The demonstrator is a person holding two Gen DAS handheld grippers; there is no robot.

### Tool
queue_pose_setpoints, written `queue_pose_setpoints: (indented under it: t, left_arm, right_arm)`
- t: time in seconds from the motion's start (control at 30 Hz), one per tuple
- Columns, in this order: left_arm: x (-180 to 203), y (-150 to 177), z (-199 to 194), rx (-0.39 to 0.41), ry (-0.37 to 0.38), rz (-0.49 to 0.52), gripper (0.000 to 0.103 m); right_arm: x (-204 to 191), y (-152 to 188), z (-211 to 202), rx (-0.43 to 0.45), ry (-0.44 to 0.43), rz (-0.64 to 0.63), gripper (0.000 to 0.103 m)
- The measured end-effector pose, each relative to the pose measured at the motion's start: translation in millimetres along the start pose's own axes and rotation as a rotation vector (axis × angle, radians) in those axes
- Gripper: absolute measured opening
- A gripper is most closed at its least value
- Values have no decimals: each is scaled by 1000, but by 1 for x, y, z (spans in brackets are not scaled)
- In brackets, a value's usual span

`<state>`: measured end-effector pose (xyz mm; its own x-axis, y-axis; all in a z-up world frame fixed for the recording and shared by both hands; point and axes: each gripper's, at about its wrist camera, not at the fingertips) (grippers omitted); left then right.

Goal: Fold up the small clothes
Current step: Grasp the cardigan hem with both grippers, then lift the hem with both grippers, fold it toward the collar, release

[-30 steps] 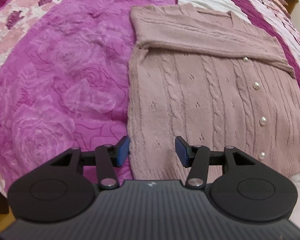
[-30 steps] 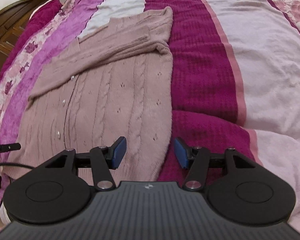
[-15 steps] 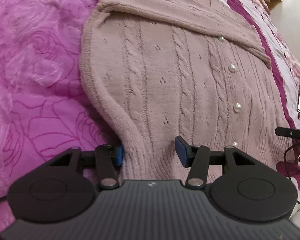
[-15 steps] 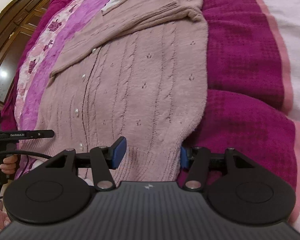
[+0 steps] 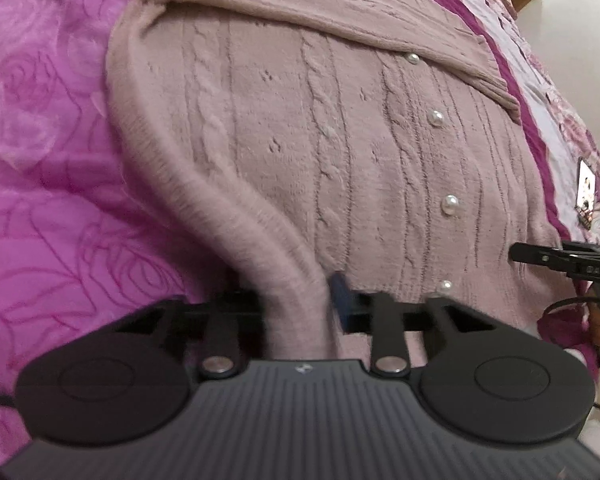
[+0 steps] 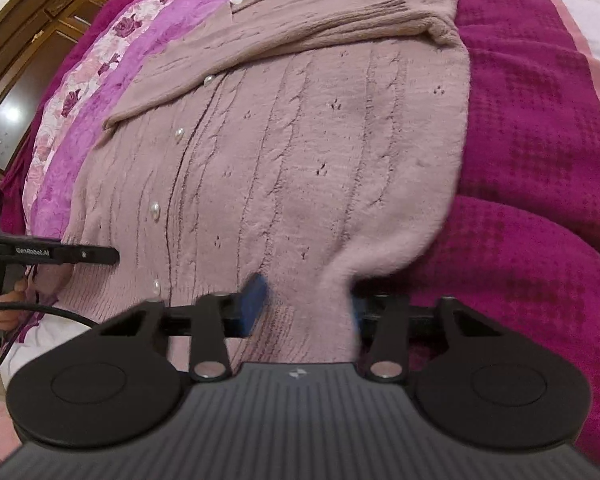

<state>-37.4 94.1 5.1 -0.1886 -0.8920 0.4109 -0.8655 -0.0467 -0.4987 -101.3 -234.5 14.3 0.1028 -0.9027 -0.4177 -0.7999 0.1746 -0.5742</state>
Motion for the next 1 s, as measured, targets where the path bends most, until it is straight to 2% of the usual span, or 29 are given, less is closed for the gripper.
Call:
queue_pose_setpoints:
  t: [0.07, 0.17, 0.37, 0.53, 0.63, 0.8, 1.0]
  left_arm:
    - [-1, 1, -1, 6, 10, -23, 19]
    - [1, 0, -9, 39, 36, -37, 18]
    - [6, -12, -31, 130, 138, -100, 17]
    - [11, -26, -56, 230, 175, -118, 17]
    - [11, -35, -71, 308, 179, -138, 16]
    - [12, -57, -89, 429, 164, -173, 12]
    - [16, -75, -99, 486, 148, -168, 11]
  right_arm:
    - [4, 0, -1, 12, -9, 31, 19]
    - [7, -1, -8, 53, -44, 58, 14]
    - [8, -5, -23, 164, -149, 127, 14]
    - [8, -15, -40, 290, -224, 158, 13]
    - [12, -24, -54, 393, -263, 190, 10]
    - [18, -45, -65, 513, -269, 235, 10]
    - [20, -68, -73, 598, -265, 232, 9]
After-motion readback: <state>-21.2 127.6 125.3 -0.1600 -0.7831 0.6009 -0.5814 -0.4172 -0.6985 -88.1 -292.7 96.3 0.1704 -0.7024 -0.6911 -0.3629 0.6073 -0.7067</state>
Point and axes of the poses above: each gripper's, at about its wrist camera, not at the fingertips, and z roughly the way its jaws point, x to its right, y to its underside, and after that the axes turned 11 degrees about x, right-handed
